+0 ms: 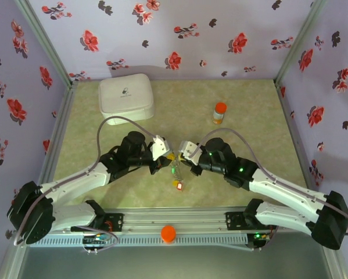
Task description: Put the keys on the keyring
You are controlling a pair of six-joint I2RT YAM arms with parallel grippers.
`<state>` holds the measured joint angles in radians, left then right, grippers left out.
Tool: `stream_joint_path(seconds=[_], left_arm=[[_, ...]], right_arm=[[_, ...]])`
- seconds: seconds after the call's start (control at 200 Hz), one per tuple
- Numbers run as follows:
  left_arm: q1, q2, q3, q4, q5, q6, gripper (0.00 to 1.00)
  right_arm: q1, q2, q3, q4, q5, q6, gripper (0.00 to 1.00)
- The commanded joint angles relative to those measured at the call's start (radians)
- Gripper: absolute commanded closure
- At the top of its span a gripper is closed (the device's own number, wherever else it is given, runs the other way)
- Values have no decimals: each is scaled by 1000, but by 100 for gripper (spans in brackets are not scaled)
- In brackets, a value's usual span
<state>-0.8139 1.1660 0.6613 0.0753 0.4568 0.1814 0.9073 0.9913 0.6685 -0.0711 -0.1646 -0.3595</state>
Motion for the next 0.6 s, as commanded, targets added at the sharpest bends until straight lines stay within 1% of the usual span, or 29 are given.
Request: stream_joint_path(seconds=[0.0,0.165,0.39,0.595], left_arm=[[-8,5,48,7,23,-8,100],[-9,1,45,20,22,-3,100],[-10,-6,39,17,21,-3,100],[-11,-17,31,32,21,-2,100]], right_arm=[[-7,8,37,45,-27,-4,100],[-6,23,40,39,-19,-3,100],[-5,34,35,39,-44,4,100],[-6,45,42,49,54,33,100]])
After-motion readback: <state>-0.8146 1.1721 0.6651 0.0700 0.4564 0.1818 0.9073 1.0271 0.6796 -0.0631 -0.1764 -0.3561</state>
